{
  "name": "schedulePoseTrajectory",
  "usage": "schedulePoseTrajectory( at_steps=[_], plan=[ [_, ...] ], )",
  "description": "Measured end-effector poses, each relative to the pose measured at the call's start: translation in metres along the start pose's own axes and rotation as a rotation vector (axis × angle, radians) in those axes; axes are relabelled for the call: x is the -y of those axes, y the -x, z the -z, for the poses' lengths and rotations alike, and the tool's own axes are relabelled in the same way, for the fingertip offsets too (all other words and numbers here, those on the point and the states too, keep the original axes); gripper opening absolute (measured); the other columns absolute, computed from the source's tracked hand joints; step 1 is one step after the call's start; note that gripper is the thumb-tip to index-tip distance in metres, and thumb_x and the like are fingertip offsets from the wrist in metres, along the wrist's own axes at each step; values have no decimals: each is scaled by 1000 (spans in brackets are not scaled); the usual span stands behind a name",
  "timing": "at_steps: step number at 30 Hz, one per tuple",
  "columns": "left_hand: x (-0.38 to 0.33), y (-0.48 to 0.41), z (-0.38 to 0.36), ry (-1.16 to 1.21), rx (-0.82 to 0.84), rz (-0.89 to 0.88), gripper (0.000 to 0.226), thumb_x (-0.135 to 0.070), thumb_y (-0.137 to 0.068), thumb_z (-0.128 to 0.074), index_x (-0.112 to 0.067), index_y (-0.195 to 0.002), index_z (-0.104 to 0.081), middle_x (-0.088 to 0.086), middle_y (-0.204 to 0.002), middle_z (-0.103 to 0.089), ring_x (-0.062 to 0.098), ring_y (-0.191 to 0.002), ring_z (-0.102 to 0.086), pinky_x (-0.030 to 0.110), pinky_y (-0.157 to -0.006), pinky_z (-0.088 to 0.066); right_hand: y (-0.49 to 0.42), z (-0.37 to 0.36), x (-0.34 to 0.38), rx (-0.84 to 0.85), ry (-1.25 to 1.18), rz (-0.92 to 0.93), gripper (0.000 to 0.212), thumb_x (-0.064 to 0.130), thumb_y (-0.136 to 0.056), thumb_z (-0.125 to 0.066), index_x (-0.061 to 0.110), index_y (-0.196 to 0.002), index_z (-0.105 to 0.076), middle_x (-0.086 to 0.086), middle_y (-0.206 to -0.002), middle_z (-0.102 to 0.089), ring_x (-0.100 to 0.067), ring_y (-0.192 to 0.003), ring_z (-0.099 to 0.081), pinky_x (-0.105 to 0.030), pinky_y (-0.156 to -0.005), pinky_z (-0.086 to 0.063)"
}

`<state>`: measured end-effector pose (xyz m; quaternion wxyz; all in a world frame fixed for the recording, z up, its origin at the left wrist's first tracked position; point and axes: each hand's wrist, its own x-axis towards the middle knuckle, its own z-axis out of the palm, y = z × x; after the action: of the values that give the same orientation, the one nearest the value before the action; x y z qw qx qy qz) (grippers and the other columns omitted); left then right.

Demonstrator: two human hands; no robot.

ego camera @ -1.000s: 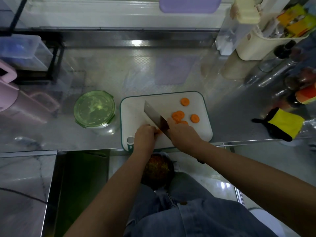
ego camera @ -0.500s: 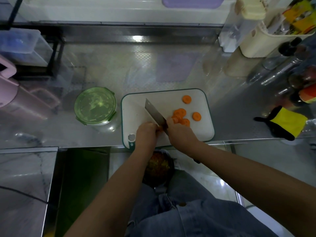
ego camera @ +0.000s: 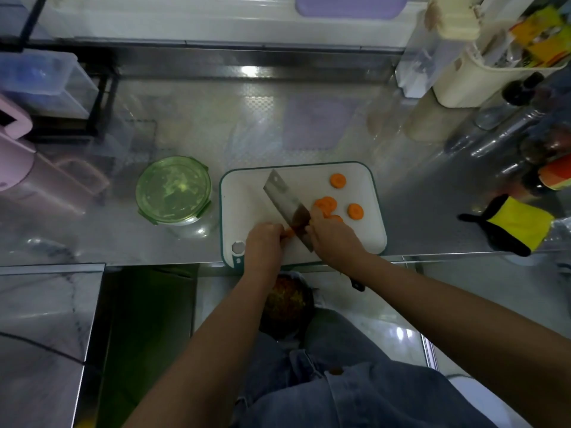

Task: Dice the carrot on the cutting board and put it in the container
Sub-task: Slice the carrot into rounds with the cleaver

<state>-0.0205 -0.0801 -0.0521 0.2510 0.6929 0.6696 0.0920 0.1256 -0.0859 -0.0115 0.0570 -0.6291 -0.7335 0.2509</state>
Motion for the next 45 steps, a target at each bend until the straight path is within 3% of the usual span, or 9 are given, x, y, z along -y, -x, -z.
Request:
schedulePoseTrajectory(
  at_steps=[7,13,21,27,32,36,45],
  plan=[
    [1,-1,0,-2,-6,6,18,-17,-88,-60,-8,-74,-67,13,-78,-64,30,-78,-59,37,-70,-43,3,11,13,50,274,45,23,19,-99,-40,8,-120,-41,-14,-101,-60,-32,-84,-59,-34,-57,-32],
    [0,-2,0,2,-12,-10,19,-17,-88,-58,-6,-77,-70,14,-79,-65,31,-79,-59,37,-71,-43,8,7,15,62,353,20,23,9,-97,-38,6,-120,-41,-12,-99,-62,-27,-81,-62,-26,-48,-26],
    [-3,-1,4,35,-20,2,21,-14,-91,-55,-4,-88,-73,17,-86,-68,31,-82,-61,37,-74,-43,-3,-19,14,38,289,-5,26,5,-96,-38,4,-121,-42,-12,-93,-66,-28,-75,-65,-34,-58,-46],
    [-1,-1,1,16,-23,30,20,-14,-91,-55,-7,-87,-73,14,-83,-66,30,-79,-61,38,-70,-45,-3,-37,5,-14,264,-12,34,7,-96,-41,0,-130,-40,-16,-87,-67,-30,-68,-65,-30,-49,-37],
    [-3,1,5,2,-14,33,23,-21,-93,-55,-8,-85,-72,12,-83,-64,28,-79,-59,32,-67,-35,-5,-18,-3,6,43,11,29,19,-100,-42,2,-123,-43,-16,-90,-65,-32,-73,-61,-28,-44,-26],
    [-1,-1,4,-4,-11,39,21,-17,-91,-55,-10,-91,-74,12,-89,-67,28,-84,-61,34,-71,-41,0,-2,3,-2,93,37,27,20,-101,-38,5,-122,-42,-14,-97,-62,-31,-80,-60,-31,-55,-33],
    [0,-1,3,0,-21,37,22,-20,-91,-55,-11,-92,-76,12,-89,-67,29,-84,-61,35,-74,-42,6,2,10,5,277,68,22,15,-98,-41,6,-118,-45,-13,-99,-63,-28,-79,-62,-30,-55,-34]
  ],
)
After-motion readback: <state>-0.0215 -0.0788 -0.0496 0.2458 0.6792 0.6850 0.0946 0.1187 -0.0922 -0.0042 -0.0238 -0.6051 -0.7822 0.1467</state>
